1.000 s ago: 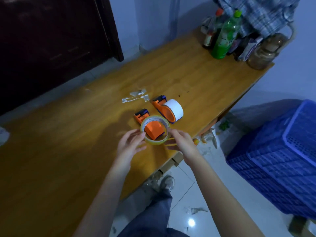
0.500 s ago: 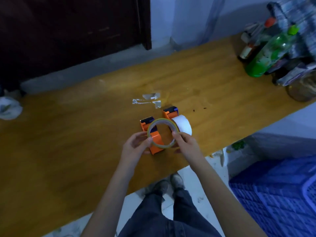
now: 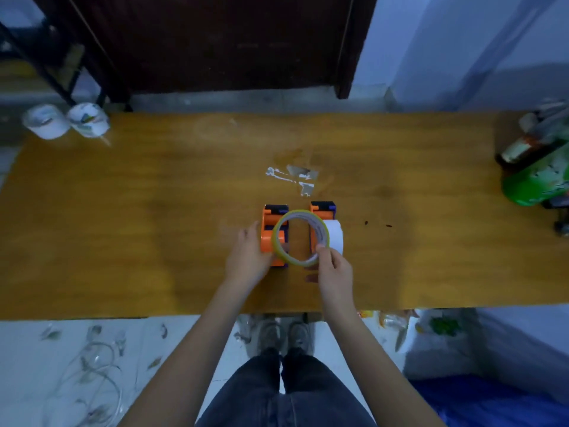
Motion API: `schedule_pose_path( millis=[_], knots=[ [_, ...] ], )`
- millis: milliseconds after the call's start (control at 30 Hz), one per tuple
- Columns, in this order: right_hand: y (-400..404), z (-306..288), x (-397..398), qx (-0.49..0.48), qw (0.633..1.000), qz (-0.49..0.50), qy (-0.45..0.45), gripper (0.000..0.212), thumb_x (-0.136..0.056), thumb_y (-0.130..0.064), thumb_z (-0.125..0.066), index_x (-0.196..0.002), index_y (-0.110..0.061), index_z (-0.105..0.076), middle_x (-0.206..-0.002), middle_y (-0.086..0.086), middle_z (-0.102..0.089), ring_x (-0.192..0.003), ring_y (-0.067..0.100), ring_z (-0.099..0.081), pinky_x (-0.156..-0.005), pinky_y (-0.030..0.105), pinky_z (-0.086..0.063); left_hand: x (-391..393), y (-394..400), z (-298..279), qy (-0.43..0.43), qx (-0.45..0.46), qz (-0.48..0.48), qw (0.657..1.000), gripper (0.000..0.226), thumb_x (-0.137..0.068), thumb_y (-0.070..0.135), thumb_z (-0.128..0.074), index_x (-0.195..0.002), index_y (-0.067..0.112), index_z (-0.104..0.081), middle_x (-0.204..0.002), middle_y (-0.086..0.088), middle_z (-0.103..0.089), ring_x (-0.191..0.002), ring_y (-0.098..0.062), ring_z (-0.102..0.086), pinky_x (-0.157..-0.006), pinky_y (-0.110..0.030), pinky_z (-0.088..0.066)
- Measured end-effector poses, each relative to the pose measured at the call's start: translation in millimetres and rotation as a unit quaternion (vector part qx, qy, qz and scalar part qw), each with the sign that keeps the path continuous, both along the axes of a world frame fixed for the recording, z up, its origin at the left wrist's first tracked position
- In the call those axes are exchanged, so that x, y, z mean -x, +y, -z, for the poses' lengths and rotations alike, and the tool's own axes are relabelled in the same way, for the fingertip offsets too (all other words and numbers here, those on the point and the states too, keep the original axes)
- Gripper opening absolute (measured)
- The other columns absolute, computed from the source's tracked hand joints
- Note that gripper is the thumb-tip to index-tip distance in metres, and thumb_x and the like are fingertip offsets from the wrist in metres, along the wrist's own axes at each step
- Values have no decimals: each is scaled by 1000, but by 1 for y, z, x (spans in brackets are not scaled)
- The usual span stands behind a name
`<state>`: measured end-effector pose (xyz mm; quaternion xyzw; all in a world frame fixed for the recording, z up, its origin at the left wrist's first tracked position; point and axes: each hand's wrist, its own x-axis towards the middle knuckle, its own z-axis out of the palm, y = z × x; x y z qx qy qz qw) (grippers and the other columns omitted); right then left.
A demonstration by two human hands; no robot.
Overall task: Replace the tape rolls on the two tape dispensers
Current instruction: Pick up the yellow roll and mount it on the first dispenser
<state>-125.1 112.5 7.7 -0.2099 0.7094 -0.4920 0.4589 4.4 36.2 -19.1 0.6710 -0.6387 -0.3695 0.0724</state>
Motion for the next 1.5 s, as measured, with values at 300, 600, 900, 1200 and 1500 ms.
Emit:
schedule_pose_path(
  millis=[300, 600, 900, 1200, 1500],
  knots=[
    [9, 9, -12, -12, 997, 7, -75, 28, -97, -26, -44, -85, -8, -62, -78, 7, -59, -74, 21, -61, -68, 35, -57, 15, 3, 19, 106, -13, -54, 993, 70, -81, 35, -70, -138, 12, -36, -129, -10, -55, -117, -30, -55, -87, -35, -47],
    [-4, 17, -24, -52, 991, -90, -82, 30, -96, -36, -43, -93, -16, -65, -96, 10, -66, -96, 22, -62, -91, 40, -52, -8, 2, 23, 434, -206, -382, 790, 48, -82, 8, -66, -127, 16, -53, -104, -9, -63, -86, -21, -58, -63, -32, -51],
    [-20, 14, -36, -48, 993, -108, 14, 46, -100, -34, -30, -111, 2, -56, -117, 25, -57, -114, 31, -53, -95, 41, -44, -29, 9, 32, 496, -294, -375, 726, 37, -85, 26, -57, -122, 20, -56, -119, -9, -57, -110, -28, -53, -89, -47, -44],
    [-32, 25, -46, -84, 961, -196, 175, 44, -98, -44, -27, -98, -10, -55, -89, 5, -61, -86, 23, -59, -79, 42, -48, -39, 10, 39, 511, -332, -391, 689, 43, -90, 53, -45, -115, 20, -58, -115, -11, -60, -103, -25, -57, -80, -40, -51],
    [-37, 31, -53, -158, 900, -254, 317, 47, -99, -43, -21, -93, -11, -54, -84, 5, -62, -77, 22, -58, -65, 32, -44, -51, 7, 39, 510, -331, -352, 712, 59, -89, 59, -43, -124, 12, -51, -120, -12, -58, -109, -26, -57, -79, -41, -51]
  ],
)
